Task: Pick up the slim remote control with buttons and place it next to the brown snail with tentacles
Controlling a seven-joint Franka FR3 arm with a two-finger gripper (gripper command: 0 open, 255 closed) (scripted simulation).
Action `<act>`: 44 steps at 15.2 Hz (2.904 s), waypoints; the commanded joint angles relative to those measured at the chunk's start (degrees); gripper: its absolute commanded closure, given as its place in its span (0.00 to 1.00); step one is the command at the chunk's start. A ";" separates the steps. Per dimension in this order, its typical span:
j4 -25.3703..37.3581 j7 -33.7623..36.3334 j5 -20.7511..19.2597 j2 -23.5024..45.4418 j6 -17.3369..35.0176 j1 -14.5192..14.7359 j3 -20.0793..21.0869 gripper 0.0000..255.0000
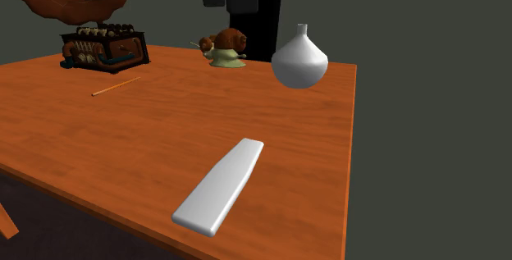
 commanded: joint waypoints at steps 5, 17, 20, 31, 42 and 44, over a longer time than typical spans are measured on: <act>-6.68 -7.53 -0.86 0.89 7.27 3.61 -0.92 0.00; -23.11 -29.61 -3.94 9.72 31.71 14.14 -4.04 0.00; -24.79 -31.62 -4.35 11.71 35.31 15.09 -4.46 0.00; -27.49 -31.59 -4.75 16.08 42.37 15.02 -5.00 0.00; -27.49 -31.59 -4.74 16.09 42.37 15.02 -5.00 1.00; -27.49 -31.59 -4.75 16.08 42.37 15.02 -5.00 1.00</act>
